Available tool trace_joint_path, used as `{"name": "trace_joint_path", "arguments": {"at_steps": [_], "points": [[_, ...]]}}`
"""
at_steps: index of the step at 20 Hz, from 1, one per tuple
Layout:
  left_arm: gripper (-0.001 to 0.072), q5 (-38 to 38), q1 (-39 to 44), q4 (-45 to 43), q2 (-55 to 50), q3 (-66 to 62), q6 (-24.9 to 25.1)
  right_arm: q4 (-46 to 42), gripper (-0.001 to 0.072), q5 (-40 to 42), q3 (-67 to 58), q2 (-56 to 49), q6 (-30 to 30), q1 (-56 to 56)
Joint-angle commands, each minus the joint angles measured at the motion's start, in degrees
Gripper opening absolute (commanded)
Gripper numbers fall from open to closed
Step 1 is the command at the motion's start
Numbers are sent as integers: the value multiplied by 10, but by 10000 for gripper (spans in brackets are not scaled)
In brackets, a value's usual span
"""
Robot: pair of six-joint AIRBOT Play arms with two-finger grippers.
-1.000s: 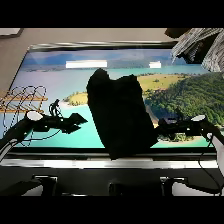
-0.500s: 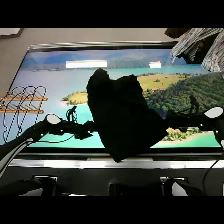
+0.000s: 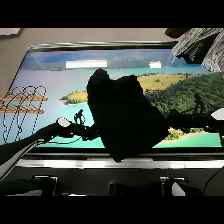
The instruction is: Fold the clothes and pants, and hang the long-sleeved shirts on hangers.
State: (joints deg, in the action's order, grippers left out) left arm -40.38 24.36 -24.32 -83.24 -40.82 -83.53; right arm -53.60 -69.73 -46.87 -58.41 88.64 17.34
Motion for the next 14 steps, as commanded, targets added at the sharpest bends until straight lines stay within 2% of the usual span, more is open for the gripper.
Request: {"name": "trace_joint_path", "arguments": {"at_steps": [1, 3, 4, 5, 8, 9, 11, 14], "points": [[18, 2, 0, 32, -6, -10, 8, 54, 28, 5, 0, 4, 3, -3], [15, -31, -17, 29, -4, -42, 41, 109, 27, 40, -1, 4, -1, -27], [13, -44, -30, 12, 2, -68, 40, 144, 27, 65, -5, 4, -15, -47], [13, -54, -45, -24, 12, -106, 28, 169, 26, 99, -14, 4, -20, -66], [12, -101, -90, -214, 35, -278, -93, 201, 26, 218, -77, 4, -21, -125], [12, -133, -102, -262, 37, -354, -117, 202, 26, 251, -112, 4, -21, -139], [13, -187, -119, -305, 37, -498, -126, 201, 26, 287, -194, 4, -29, -154], [14, -242, -130, -308, 37, -701, -126, 195, 26, 283, -348, 4, -77, -155]]}}
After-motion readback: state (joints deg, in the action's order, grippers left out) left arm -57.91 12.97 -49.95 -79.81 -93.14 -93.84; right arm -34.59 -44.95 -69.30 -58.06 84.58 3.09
